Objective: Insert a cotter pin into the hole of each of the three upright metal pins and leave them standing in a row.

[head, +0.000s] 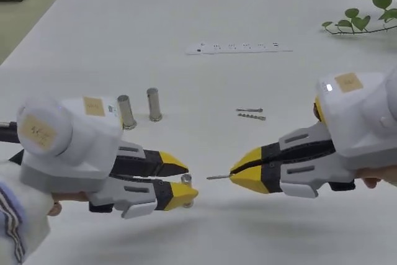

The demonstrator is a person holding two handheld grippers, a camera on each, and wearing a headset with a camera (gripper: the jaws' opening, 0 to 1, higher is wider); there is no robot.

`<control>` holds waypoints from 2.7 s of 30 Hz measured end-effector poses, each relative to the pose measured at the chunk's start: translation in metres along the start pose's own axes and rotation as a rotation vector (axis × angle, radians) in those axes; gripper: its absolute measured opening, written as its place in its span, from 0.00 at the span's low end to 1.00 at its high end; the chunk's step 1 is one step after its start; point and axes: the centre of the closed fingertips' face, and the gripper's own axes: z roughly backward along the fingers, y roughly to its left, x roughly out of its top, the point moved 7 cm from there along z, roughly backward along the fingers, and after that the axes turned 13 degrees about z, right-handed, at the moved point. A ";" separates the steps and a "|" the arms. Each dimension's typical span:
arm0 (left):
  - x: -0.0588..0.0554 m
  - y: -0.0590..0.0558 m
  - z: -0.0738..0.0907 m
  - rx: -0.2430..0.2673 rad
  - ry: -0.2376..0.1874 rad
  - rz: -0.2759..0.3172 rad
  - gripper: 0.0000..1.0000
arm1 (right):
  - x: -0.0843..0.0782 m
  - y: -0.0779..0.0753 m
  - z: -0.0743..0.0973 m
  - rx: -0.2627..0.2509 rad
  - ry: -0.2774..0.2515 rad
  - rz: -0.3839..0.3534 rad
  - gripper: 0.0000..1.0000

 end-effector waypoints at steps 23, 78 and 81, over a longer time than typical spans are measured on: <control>-0.012 0.005 -0.006 -0.005 0.024 0.007 0.08 | -0.002 -0.001 -0.017 0.020 -0.084 0.038 0.04; -0.012 0.002 -0.010 -0.026 0.023 -0.068 0.07 | -0.001 -0.001 -0.036 0.032 -0.091 0.006 0.03; -0.012 0.001 -0.010 -0.025 0.024 -0.070 0.07 | -0.001 -0.001 -0.037 0.032 -0.095 0.002 0.03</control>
